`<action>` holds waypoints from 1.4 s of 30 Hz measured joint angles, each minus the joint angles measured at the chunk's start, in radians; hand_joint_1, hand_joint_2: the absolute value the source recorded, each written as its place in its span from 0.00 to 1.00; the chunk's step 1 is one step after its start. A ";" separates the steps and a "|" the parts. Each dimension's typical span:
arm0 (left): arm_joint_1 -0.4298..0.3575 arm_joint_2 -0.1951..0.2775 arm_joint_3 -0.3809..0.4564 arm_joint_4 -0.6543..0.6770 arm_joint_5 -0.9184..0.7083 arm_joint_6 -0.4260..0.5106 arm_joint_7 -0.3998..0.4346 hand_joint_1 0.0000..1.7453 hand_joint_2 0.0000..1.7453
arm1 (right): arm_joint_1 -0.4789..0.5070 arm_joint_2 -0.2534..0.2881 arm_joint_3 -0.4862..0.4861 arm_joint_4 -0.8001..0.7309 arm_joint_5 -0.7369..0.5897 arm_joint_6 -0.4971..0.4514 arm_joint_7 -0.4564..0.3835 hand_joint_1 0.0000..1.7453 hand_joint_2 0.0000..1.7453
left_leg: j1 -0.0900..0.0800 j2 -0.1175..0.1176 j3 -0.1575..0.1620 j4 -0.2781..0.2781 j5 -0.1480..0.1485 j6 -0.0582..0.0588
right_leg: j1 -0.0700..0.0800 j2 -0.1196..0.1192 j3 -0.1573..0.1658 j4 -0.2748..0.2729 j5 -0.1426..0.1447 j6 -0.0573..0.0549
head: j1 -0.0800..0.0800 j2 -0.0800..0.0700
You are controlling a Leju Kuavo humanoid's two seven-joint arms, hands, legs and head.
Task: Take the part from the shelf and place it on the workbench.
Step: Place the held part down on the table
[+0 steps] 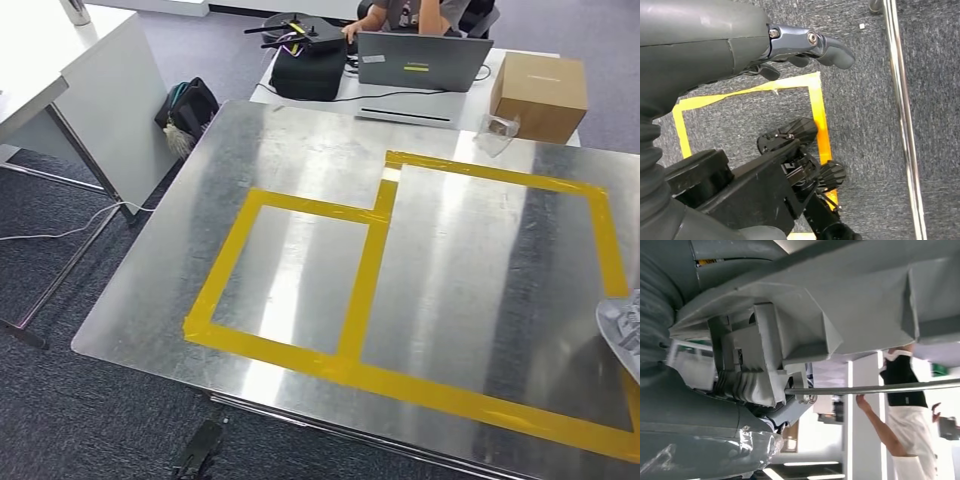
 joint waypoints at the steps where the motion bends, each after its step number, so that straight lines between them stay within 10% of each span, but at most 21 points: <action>1: -0.001 0.000 -0.001 0.000 -0.002 -0.001 0.001 0.00 1.00 | -0.015 -0.012 -0.016 0.012 0.013 0.006 0.000 1.00 1.00 | 0.000 0.000 0.000 0.000 0.000 -0.001 | 0.000 0.000 0.000 0.000 0.000 0.000 | 0.000 0.000; 28: -0.007 -0.001 -0.010 0.000 -0.015 -0.013 0.008 0.00 1.00 | -0.078 -0.079 -0.027 0.133 0.077 -0.087 0.034 1.00 1.00 | -0.006 0.000 -0.001 0.000 0.001 -0.001 | -0.007 0.000 0.002 -0.003 0.005 0.003 | 0.000 0.000; 37: -0.022 -0.009 -0.041 0.000 -0.032 -0.023 0.029 0.00 1.00 | 0.021 -0.204 0.378 0.295 0.005 -0.375 0.378 1.00 1.00 | -0.007 0.000 -0.002 0.000 0.001 0.000 | -0.008 0.001 0.003 -0.003 0.006 0.004 | 0.000 0.000; 42: -0.038 -0.014 -0.069 0.000 -0.048 -0.039 0.050 0.00 1.00 | -0.011 -0.309 0.849 0.397 0.012 -0.480 0.608 1.00 1.00 | -0.007 0.005 -0.002 0.000 0.003 0.000 | -0.008 0.007 0.001 -0.003 0.009 0.003 | 0.000 0.000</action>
